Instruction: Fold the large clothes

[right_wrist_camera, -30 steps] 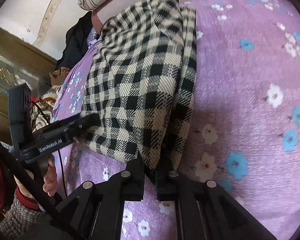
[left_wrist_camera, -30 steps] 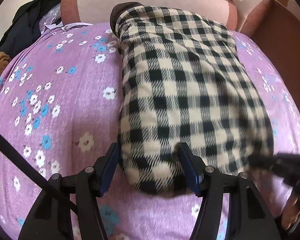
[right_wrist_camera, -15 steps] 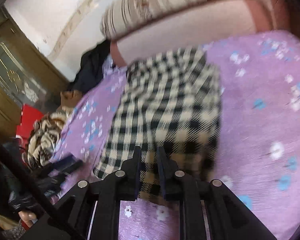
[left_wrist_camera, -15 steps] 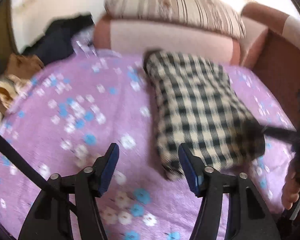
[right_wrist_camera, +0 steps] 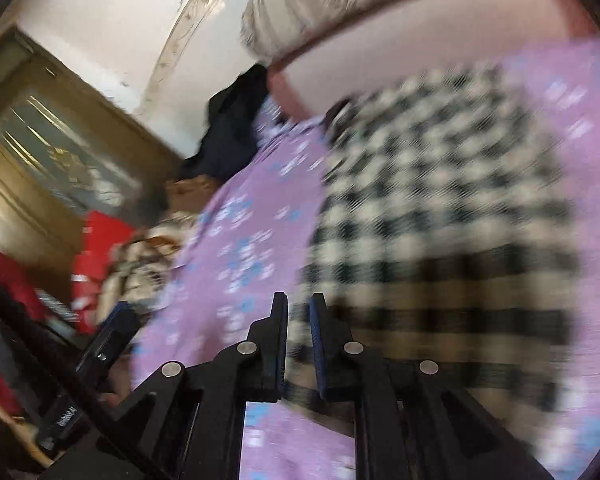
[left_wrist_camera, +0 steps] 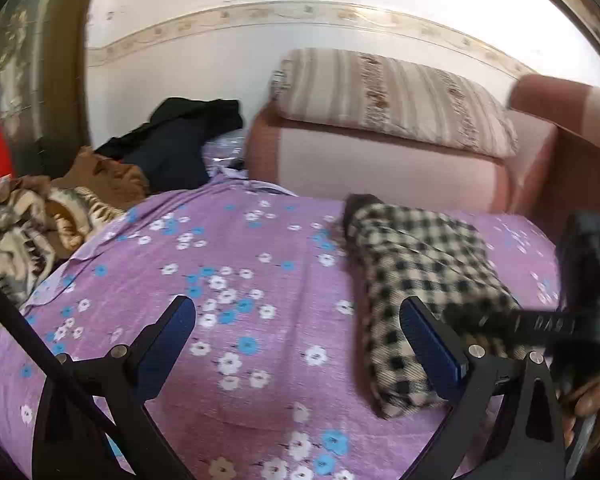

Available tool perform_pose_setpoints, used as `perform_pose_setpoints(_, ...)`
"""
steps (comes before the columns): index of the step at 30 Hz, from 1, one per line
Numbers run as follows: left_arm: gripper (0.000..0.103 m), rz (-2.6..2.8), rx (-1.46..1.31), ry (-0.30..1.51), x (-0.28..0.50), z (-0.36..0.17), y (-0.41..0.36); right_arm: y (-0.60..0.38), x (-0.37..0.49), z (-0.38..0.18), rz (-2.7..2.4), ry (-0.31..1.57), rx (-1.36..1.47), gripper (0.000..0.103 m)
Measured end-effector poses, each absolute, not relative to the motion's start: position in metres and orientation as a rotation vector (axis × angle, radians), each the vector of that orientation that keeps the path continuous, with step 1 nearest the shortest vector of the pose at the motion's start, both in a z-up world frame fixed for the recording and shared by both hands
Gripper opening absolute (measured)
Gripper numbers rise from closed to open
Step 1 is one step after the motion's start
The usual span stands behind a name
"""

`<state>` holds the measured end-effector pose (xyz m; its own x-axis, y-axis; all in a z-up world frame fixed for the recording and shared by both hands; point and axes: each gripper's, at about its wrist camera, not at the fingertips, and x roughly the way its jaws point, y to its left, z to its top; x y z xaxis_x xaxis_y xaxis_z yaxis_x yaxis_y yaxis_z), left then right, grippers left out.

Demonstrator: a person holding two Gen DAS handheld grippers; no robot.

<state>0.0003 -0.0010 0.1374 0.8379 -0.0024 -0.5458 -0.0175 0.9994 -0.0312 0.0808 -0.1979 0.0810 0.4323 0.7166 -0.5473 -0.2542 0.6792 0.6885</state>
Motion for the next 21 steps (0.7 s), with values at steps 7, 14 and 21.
perform_pose_setpoints(7,0.102,0.08,-0.003,0.601,0.011,0.127,0.005,-0.164,0.074,0.018,0.877,1.196,0.656,0.013)
perform_pose_setpoints(14,0.102,0.059,0.065,0.576,-0.002,0.135,-0.008,-0.132,0.032,0.029,0.817,1.245,0.326,0.019)
perform_pose_setpoints(21,0.102,0.034,0.042,0.699,-0.022,0.13,-0.022,-0.214,-0.009,0.08,0.379,1.05,0.332,0.05)
